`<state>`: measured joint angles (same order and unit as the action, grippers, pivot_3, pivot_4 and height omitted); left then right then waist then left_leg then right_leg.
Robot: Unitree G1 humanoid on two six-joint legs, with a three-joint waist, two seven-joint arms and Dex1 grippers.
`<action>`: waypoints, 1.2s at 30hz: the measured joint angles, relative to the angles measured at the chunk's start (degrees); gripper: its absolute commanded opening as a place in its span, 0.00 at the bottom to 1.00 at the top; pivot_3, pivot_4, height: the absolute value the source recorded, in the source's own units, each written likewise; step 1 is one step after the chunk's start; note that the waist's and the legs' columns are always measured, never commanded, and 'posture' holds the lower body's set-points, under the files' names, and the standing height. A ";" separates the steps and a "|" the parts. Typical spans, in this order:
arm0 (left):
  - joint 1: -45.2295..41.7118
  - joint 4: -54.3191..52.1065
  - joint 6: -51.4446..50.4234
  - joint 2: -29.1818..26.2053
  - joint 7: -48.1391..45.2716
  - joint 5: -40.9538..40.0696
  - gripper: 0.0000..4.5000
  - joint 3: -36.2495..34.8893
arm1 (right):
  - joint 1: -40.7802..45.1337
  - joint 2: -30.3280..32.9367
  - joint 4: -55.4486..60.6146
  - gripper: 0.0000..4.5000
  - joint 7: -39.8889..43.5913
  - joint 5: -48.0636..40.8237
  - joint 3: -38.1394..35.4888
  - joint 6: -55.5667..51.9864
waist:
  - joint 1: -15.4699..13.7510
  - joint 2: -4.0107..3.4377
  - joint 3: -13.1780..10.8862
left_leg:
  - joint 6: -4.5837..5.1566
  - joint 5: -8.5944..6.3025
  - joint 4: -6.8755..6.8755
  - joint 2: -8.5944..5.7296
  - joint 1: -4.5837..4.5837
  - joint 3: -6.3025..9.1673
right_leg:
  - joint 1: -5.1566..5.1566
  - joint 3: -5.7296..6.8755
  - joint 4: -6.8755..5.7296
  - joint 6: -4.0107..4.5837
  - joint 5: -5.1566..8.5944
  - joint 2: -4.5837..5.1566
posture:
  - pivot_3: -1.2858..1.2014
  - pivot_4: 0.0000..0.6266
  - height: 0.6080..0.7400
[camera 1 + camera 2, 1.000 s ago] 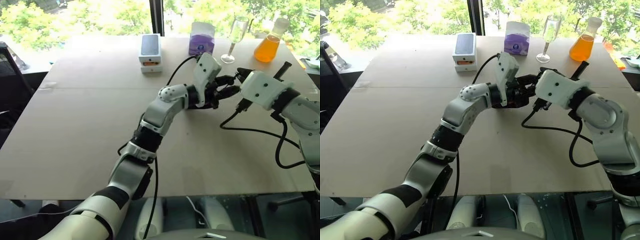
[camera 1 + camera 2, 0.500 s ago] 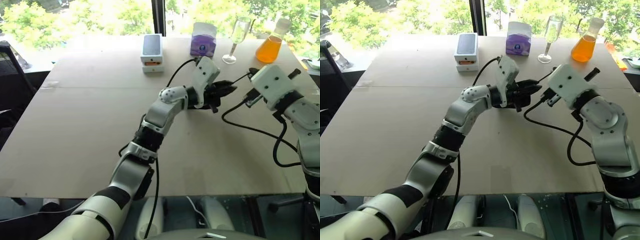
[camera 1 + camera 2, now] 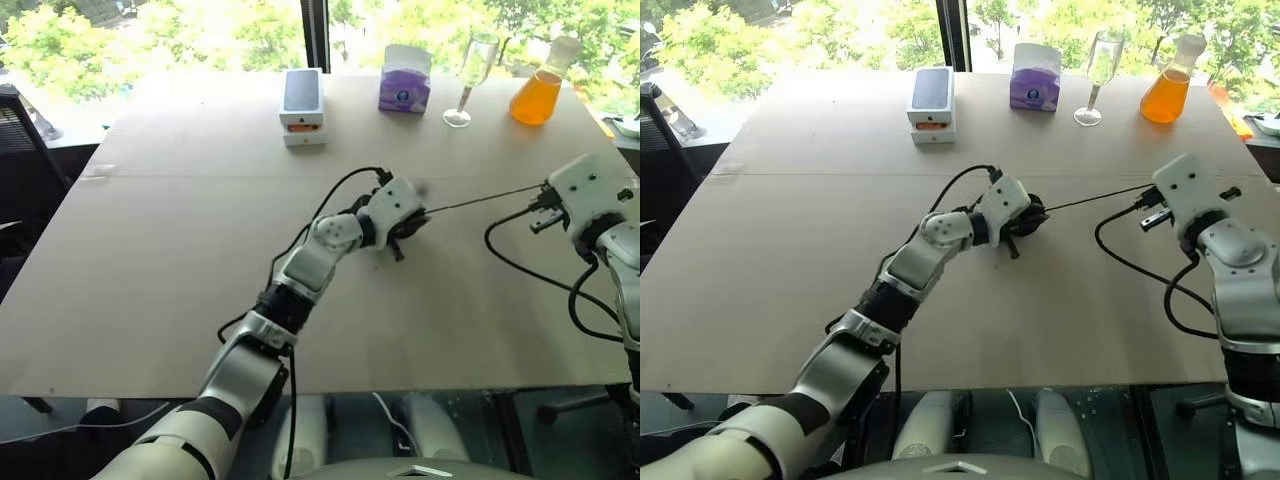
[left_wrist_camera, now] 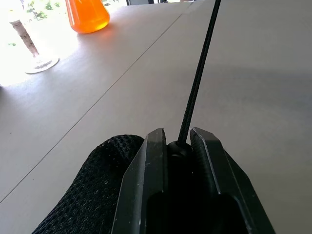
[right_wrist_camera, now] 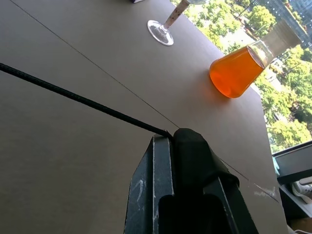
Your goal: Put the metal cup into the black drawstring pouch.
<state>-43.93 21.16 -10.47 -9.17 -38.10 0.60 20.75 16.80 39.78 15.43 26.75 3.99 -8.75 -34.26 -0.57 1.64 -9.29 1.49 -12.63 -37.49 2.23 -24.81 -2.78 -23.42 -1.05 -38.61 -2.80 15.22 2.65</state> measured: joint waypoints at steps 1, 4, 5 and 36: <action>0.17 -0.11 -0.01 -0.13 0.00 0.21 0.05 0.04 | -0.31 0.00 0.25 0.00 0.17 -0.14 0.13 -0.23 | 0.05 -0.01 0.00 | 0.00 0.00 0.00 0.00 0.01 0.00 | 0.00 0.00 -0.01 0.00 0.00 0.00 | 0.52 0.24 1.00; 0.59 -0.16 0.15 -1.19 0.00 1.37 0.05 0.09 | -1.01 0.01 1.06 0.00 0.52 -0.76 1.22 -0.63 | 0.17 -0.02 0.01 | 0.01 0.00 -0.02 0.00 0.05 0.01 | 0.01 0.00 -0.09 0.00 0.00 0.00 | 0.52 0.24 1.00; 0.60 -0.15 0.25 -1.32 0.05 1.53 0.05 0.10 | -1.08 0.01 1.16 0.00 0.62 -0.95 1.30 -0.73 | 0.14 -0.02 0.01 | 0.01 0.00 -0.02 0.00 0.05 0.01 | 0.01 0.00 -0.09 0.00 0.00 0.00 | 0.52 0.24 1.00; 49.92 -47.11 -21.48 -17.32 -2.88 -31.18 0.93 -37.32 | -33.06 -12.06 23.41 0.99 12.94 -28.70 -15.89 5.77 | 1.00 -0.10 0.13 | 0.07 -0.06 -0.09 0.24 0.47 0.12 | 0.40 0.09 -0.18 0.04 0.03 0.08 | 0.52 0.24 1.00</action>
<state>5.99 -25.95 -31.95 -26.50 -40.98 -30.58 -16.57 -16.26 27.72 38.85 39.70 -24.71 -24.64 -28.49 0.44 1.54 -9.16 1.56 -12.69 -37.58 2.47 -24.34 -2.66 -23.02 -0.96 -38.79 -2.76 15.26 2.73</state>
